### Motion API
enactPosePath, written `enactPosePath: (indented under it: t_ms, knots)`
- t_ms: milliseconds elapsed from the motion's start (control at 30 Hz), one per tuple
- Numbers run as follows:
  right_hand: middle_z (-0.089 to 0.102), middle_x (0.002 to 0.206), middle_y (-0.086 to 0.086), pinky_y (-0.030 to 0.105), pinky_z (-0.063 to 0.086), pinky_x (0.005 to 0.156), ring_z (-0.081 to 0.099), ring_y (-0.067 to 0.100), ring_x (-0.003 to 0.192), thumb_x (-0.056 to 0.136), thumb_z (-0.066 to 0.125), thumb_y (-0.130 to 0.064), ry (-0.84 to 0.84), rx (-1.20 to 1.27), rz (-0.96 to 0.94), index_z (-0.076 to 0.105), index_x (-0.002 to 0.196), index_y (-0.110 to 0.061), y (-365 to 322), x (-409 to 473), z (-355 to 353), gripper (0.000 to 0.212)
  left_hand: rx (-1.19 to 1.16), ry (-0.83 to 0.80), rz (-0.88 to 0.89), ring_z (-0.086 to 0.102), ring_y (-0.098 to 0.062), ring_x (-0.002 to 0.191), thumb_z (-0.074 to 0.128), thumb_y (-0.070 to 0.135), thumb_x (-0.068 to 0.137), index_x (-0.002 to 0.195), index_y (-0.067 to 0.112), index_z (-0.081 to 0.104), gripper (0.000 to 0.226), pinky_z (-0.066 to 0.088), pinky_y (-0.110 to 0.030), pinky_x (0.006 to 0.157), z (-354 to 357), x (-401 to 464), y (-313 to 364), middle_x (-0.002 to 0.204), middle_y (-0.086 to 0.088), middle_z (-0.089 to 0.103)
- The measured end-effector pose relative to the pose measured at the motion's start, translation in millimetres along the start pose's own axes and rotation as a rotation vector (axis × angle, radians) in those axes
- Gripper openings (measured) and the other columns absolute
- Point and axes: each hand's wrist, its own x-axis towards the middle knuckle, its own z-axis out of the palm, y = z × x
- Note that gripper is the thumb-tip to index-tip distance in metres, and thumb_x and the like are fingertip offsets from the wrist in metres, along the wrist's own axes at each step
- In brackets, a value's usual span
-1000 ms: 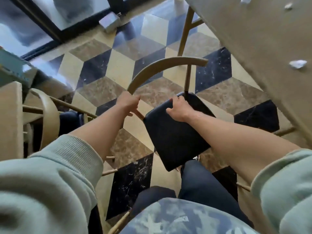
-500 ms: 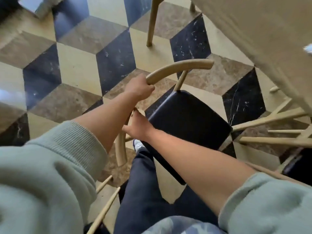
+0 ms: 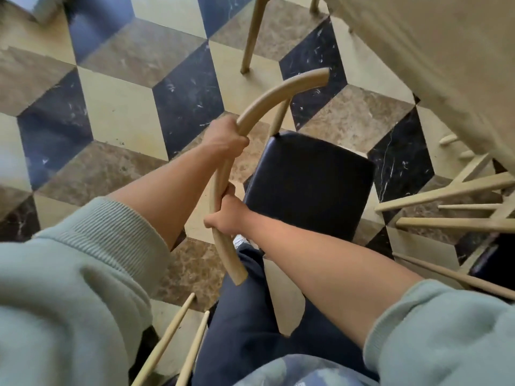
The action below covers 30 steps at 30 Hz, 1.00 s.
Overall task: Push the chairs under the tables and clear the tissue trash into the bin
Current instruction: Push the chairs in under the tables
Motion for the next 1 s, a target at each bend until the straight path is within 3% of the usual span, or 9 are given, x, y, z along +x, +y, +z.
enactPosePath:
  t_ms: [67, 133, 300, 367, 433, 533, 667, 800, 1000]
  knots:
    - [0.054, 0.103, 0.005, 0.044, 0.054, 0.087, 0.058, 0.029, 0.098, 0.083, 0.072, -0.022, -0.067, -0.061, -0.033, 0.011, 0.147, -0.016, -1, 2, 1, 0.088, -0.048, 0.059, -0.083, 0.065, -0.023, 0.090, 0.073, 0.023, 0.091, 0.124, 0.014, 0.061, 0.036, 0.048, -0.033, 0.074, -12, -4, -16, 0.106, -0.007, 0.066]
    - [0.055, 0.102, 0.004, 0.039, 0.049, 0.080, 0.057, 0.027, 0.094, 0.085, 0.070, -0.022, -0.106, -0.148, -0.081, 0.006, 0.151, -0.021, 3, 3, -3, 0.092, -0.083, 0.106, -0.179, 0.064, -0.024, 0.088, 0.072, 0.025, 0.091, 0.120, 0.011, 0.060, 0.034, 0.048, -0.033, 0.070, -20, -9, -31, 0.105, -0.010, 0.065]
    - [0.059, 0.102, 0.006, 0.039, 0.050, 0.070, 0.061, 0.026, 0.090, 0.080, 0.067, -0.018, -0.099, -0.279, -0.158, 0.025, 0.146, -0.028, 34, -11, -36, 0.079, -0.239, 0.154, -0.425, 0.065, -0.026, 0.068, 0.072, 0.023, 0.091, 0.117, 0.003, 0.057, 0.035, 0.051, -0.035, 0.045, -13, -23, -37, 0.099, -0.018, 0.066]
    - [0.059, 0.098, 0.003, 0.041, 0.052, 0.068, 0.061, 0.026, 0.086, 0.078, 0.065, -0.018, -0.053, -0.344, -0.158, 0.037, 0.132, -0.026, 58, -25, -66, 0.061, -0.338, 0.150, -0.478, 0.067, -0.030, 0.072, 0.072, 0.019, 0.091, 0.123, 0.002, 0.055, 0.040, 0.055, -0.040, 0.047, 4, -25, -14, 0.105, -0.019, 0.066]
    - [0.056, 0.093, -0.001, 0.040, 0.049, 0.065, 0.059, 0.027, 0.084, 0.077, 0.062, -0.018, 0.024, -0.426, -0.139, 0.044, 0.112, -0.023, 83, -40, -103, 0.039, -0.450, 0.142, -0.511, 0.071, -0.036, 0.078, 0.072, 0.014, 0.090, 0.124, 0.001, 0.053, 0.042, 0.063, -0.050, 0.059, 23, -24, 16, 0.107, -0.022, 0.068]
    - [0.057, 0.091, -0.004, 0.034, 0.043, 0.064, 0.058, 0.025, 0.080, 0.076, 0.062, -0.023, 0.179, -0.529, -0.099, 0.053, 0.102, -0.023, 123, -61, -159, 0.027, -0.556, 0.115, -0.523, 0.073, -0.039, 0.077, 0.071, 0.012, 0.090, 0.118, 0.000, 0.053, 0.036, 0.064, -0.059, 0.067, 60, -24, 62, 0.101, -0.023, 0.069]
    - [0.062, 0.095, -0.001, 0.036, 0.049, 0.069, 0.061, 0.025, 0.082, 0.074, 0.061, -0.027, 0.359, -0.623, -0.053, 0.058, 0.099, -0.026, 180, -93, -234, 0.026, -0.635, 0.072, -0.537, 0.075, -0.038, 0.078, 0.073, 0.013, 0.091, 0.102, 0.003, 0.054, 0.024, 0.064, -0.060, 0.068, 116, -35, 134, 0.099, -0.022, 0.071]
    - [0.062, 0.091, -0.003, 0.035, 0.045, 0.067, 0.062, 0.023, 0.084, 0.073, 0.058, -0.023, 0.435, -0.668, 0.023, 0.059, 0.096, -0.027, 229, -120, -301, 0.023, -0.693, 0.024, -0.471, 0.075, -0.040, 0.082, 0.073, 0.015, 0.088, 0.118, 0.000, 0.058, 0.037, 0.064, -0.056, 0.059, 169, -44, 195, 0.107, -0.022, 0.070]
    - [0.062, 0.086, -0.003, 0.036, 0.041, 0.070, 0.061, 0.023, 0.085, 0.078, 0.060, -0.020, 0.518, -0.598, 0.054, 0.060, 0.095, -0.028, 305, -158, -342, 0.019, -0.701, -0.022, -0.439, 0.072, -0.037, 0.083, 0.069, 0.014, 0.090, 0.119, 0.003, 0.055, 0.034, 0.062, -0.045, 0.048, 239, -59, 257, 0.106, -0.017, 0.066]
